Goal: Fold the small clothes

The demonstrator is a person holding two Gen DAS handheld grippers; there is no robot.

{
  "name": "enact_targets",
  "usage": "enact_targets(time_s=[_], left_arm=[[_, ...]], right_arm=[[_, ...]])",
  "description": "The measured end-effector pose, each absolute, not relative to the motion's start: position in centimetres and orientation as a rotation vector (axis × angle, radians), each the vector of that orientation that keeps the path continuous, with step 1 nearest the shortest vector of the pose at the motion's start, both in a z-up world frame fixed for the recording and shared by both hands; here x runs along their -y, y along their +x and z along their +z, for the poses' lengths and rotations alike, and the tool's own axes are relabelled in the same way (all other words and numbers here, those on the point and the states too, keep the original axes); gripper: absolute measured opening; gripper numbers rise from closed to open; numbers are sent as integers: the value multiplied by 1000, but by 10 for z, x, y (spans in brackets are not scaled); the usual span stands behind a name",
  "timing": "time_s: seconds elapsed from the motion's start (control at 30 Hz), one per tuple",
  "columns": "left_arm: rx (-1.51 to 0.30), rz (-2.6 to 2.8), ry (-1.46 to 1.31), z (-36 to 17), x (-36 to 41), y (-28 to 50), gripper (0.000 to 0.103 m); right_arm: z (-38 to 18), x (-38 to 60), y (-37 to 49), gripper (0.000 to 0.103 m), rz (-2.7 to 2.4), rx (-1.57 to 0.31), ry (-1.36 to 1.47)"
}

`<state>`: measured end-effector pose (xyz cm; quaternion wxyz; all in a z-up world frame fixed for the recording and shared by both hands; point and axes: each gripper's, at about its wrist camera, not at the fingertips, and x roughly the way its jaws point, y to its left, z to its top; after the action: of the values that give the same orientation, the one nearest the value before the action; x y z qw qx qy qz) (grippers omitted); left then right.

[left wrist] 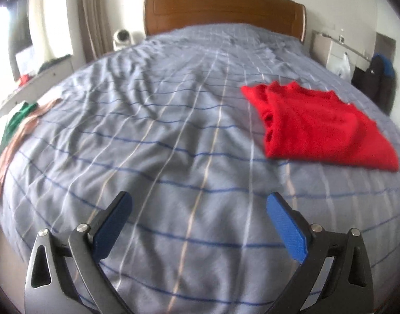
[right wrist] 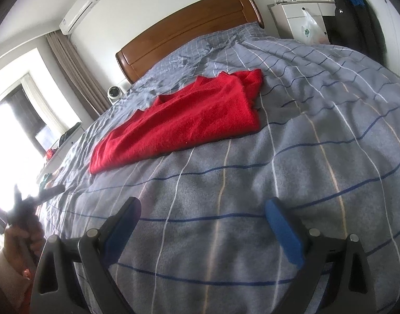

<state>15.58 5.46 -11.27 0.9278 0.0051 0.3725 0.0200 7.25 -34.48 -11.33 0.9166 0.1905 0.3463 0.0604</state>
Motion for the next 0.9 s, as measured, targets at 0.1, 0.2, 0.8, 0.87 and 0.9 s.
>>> enact_targets(time_s=[0.1,0.2,0.8,0.87,0.9], left_arm=[[-749,-13,42,-122,-54,147,102],[-751,-39,50,-127,-54,147,102],[-788,-52,-13,-138,-65,158,102],[-789,-53,-23,-138,-68,159,102],[-788,-43,-31,-136,-71,160,102]], right_arm=[[-112,346,75,95,126,-726,414],[-102,363,91,95,133,-732,495],[-118,416,290,20,45,-1058,537],[-109,404,289,11,21,-1039,484],[-101,398,289,11,12,-1021,463]])
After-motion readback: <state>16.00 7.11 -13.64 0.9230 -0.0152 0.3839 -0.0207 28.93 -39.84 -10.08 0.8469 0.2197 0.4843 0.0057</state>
